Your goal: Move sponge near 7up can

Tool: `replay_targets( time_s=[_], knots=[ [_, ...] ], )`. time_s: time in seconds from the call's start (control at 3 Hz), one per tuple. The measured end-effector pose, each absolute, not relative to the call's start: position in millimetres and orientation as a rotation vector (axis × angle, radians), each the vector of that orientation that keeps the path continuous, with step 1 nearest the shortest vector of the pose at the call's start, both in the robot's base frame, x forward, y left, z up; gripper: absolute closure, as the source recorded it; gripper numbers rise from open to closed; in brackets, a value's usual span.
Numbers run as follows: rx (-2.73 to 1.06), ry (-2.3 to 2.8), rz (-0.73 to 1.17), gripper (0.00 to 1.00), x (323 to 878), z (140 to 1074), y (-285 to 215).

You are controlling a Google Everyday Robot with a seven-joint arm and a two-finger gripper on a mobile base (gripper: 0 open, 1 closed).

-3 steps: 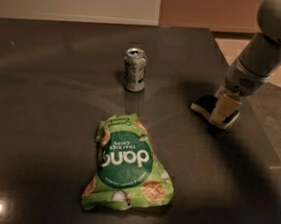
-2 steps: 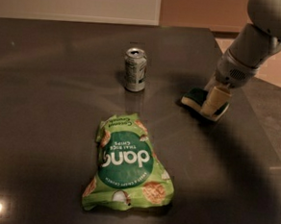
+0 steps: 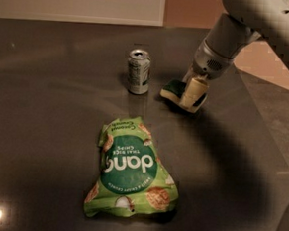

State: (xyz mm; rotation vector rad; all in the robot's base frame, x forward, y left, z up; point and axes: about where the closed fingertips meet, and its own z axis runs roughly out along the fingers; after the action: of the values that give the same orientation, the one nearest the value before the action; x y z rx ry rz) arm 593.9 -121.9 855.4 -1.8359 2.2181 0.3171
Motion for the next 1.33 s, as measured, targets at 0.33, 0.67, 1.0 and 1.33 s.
replay_targets(
  time_s=[0.33,0.67,1.0,1.33],
  knots=[
    [-1.869,2.174,0.342,1.00,604,854,-96],
    [-1.906,2.137,0.330,1.00,611,851,-80],
    [-1.929,2.123,0.326,0.83,614,848,-72],
    [-1.965,2.097,0.329,0.59,614,847,-67]
  ],
)
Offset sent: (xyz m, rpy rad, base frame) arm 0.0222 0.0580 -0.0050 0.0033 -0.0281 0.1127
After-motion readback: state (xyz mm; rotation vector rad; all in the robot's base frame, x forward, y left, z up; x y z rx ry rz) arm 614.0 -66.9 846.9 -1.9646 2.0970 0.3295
